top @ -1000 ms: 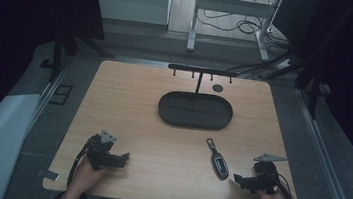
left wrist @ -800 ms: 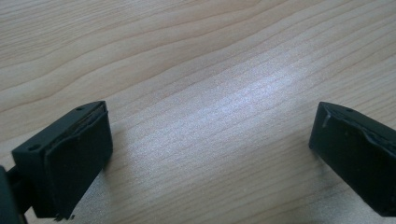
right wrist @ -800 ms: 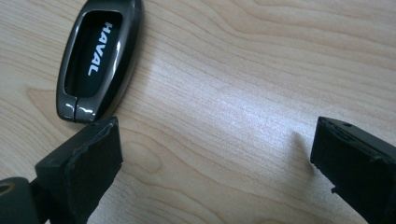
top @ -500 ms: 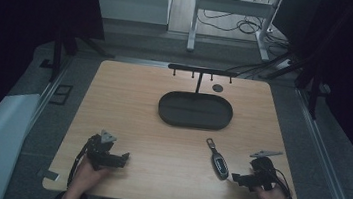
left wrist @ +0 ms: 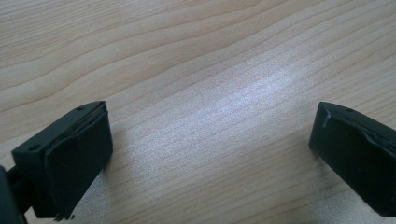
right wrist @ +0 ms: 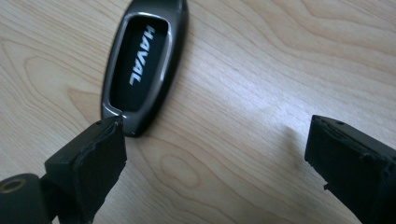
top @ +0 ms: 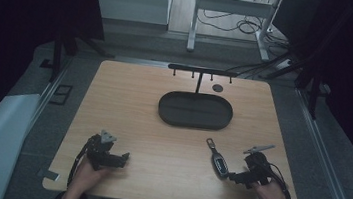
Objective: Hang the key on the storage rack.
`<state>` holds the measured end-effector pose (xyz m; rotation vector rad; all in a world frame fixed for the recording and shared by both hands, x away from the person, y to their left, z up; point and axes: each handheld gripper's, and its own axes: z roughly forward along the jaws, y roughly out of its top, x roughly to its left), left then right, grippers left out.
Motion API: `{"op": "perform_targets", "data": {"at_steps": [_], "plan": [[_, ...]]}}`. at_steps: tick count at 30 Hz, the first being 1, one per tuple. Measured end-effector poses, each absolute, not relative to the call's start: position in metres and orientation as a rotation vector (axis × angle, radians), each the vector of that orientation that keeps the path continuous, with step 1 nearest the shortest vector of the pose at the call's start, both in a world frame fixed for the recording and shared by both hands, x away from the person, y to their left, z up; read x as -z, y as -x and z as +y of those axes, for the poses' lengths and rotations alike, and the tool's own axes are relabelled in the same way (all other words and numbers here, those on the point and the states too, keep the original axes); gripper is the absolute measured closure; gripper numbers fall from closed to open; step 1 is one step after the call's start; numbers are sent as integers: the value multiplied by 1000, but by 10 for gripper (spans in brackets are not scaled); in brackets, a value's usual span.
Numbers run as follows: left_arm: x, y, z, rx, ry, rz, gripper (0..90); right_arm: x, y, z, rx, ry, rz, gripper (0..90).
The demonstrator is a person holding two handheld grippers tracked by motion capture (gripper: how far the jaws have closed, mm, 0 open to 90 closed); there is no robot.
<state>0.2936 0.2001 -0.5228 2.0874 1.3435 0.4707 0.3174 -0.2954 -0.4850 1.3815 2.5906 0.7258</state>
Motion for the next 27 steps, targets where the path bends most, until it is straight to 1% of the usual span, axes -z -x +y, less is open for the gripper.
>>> {"op": "perform_targets", "data": {"at_steps": [14,20,21,27], "plan": [[523,-294,200,-471,-2087,1344,0,476,-336,-268,-587,-1372,2711,60],[523,-294,200,-469,-2088,1344,0,469,-346,-256,-533,-1371,2745,109],[523,-294,200,-470,-2088,1344,0,468,-349,-251,-507,-1380,2761,133],[523,-294,200,-470,-2088,1344,0,468,-354,-238,-418,-1383,2797,139]]}}
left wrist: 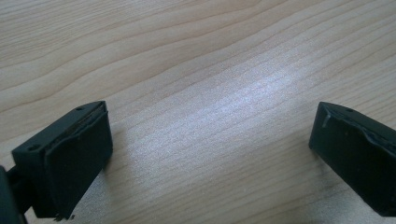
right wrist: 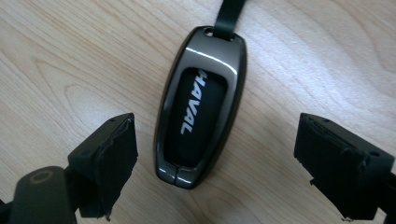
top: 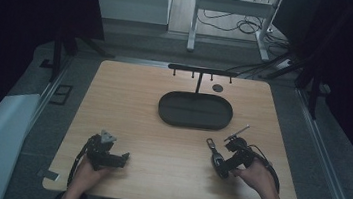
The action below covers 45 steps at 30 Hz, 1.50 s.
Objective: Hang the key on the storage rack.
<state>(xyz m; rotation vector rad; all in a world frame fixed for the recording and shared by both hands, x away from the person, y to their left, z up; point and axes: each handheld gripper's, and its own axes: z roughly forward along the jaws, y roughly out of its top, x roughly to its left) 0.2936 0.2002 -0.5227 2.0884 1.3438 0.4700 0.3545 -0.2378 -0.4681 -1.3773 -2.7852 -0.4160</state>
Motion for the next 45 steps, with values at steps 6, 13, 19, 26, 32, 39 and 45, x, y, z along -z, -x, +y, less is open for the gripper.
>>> {"op": "perform_targets", "data": {"at_steps": [6,13,19,26,32,39,45], "plan": [[523,-294,200,-470,-2089,1344,0,472,-360,-227,309,1381,-2771,166],[523,-294,200,-470,-2089,1343,0,478,-366,-213,205,1386,-2806,272],[523,-294,200,-470,-2089,1343,0,481,-370,-204,150,1364,-2826,286],[523,-294,200,-470,-2089,1343,0,478,-371,-200,62,1346,-2892,454],[523,-294,200,-470,-2089,1343,0,477,-373,-202,52,1275,-2879,468],[523,-294,200,-470,-2089,1343,0,461,-376,-208,112,1258,-2862,477],[523,-294,200,-470,-2088,1343,0,448,-380,-212,144,1241,-2848,480]]}}
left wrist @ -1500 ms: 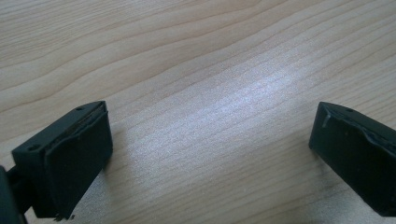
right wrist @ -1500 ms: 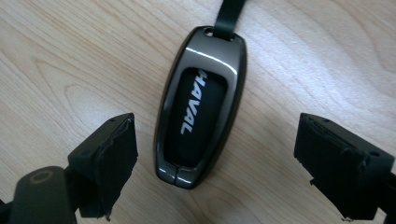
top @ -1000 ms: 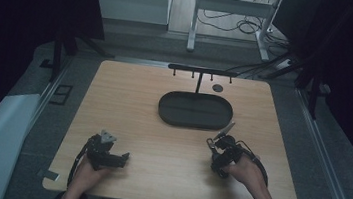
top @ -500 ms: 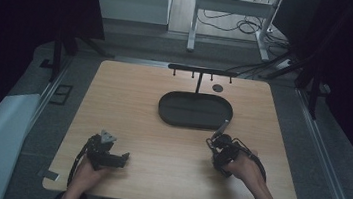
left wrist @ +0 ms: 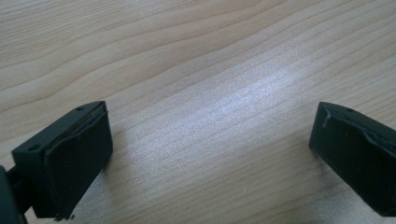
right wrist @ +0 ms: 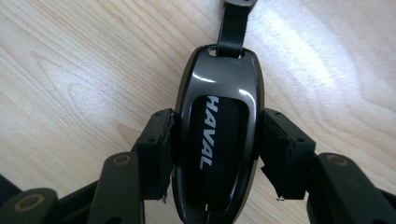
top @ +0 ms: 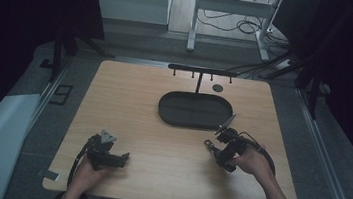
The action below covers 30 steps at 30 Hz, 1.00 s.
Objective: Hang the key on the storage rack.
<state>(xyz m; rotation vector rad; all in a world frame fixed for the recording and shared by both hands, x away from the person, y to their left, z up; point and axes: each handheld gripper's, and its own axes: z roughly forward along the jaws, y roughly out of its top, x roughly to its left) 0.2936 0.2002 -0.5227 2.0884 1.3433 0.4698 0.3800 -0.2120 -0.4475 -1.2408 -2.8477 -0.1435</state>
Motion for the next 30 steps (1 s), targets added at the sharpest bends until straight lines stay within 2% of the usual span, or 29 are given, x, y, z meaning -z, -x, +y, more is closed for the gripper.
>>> {"op": "perform_targets", "data": {"at_steps": [30], "plan": [[523,-294,200,-471,-2086,1344,0,370,-415,-228,231,1306,-2856,485]]}}
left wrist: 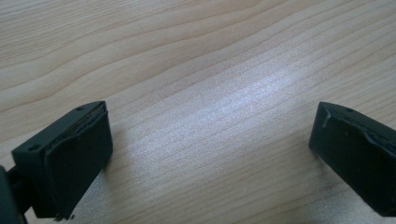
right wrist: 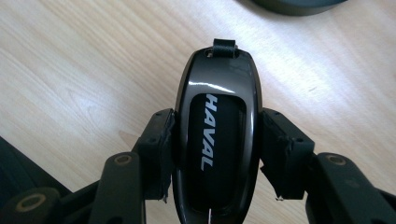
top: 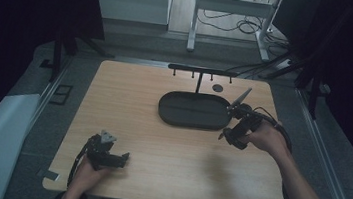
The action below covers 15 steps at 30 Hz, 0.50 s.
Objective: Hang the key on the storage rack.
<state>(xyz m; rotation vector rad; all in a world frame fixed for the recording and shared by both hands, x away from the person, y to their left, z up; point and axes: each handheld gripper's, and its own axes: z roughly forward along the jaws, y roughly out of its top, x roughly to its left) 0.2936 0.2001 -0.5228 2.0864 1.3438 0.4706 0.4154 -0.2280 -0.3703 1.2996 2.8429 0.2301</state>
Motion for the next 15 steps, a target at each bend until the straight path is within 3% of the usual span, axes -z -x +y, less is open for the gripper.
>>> {"op": "perform_targets", "data": {"at_steps": [15], "plan": [[523,-294,200,-469,-2091,1341,0,336,-449,-233,-311,-1402,2799,487]]}}
